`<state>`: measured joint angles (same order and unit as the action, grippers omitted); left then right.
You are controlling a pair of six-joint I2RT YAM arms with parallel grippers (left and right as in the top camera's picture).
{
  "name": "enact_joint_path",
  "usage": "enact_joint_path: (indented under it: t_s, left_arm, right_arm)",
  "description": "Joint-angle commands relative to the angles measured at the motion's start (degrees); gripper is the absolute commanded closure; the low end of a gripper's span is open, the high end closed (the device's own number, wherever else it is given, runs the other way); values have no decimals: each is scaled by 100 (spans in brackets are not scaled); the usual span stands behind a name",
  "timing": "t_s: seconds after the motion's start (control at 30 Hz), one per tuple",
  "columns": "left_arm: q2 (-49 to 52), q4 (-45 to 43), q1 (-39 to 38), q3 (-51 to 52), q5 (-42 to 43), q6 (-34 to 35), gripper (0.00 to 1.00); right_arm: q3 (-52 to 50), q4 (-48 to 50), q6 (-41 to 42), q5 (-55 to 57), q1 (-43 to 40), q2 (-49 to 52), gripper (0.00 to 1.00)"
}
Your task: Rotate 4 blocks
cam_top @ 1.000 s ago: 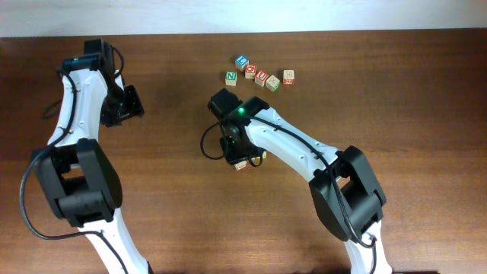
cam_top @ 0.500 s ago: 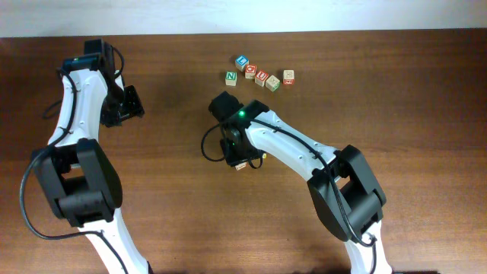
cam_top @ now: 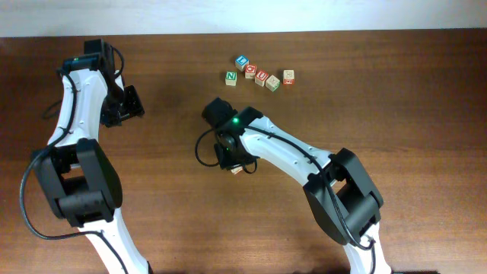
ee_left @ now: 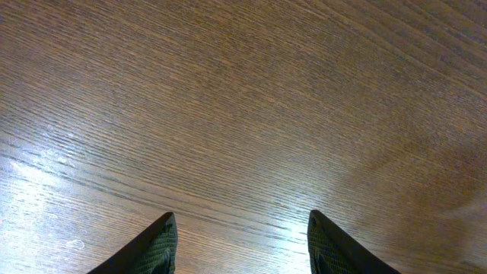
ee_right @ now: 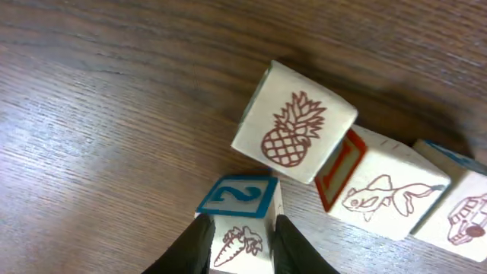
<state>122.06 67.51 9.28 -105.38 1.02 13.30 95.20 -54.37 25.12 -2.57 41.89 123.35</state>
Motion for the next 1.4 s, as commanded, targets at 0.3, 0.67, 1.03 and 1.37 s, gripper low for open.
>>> enact_joint_path:
  t_s: [0.3, 0.67, 1.03, 1.37]
  left_arm:
    - [-13, 9, -26, -72, -37, 17, 46]
    - [-13, 33, -26, -72, -37, 17, 46]
    - [-13, 28, -26, -72, -39, 15, 44]
    - [-13, 24, -26, -72, -39, 17, 43]
  right_arm:
    - [-92, -66, 610, -129, 15, 87, 84]
    - [-92, 754, 841, -173, 15, 90, 85]
    - [330, 1003, 334, 24, 15, 31, 79]
    - [389, -118, 42, -319, 428, 114, 79]
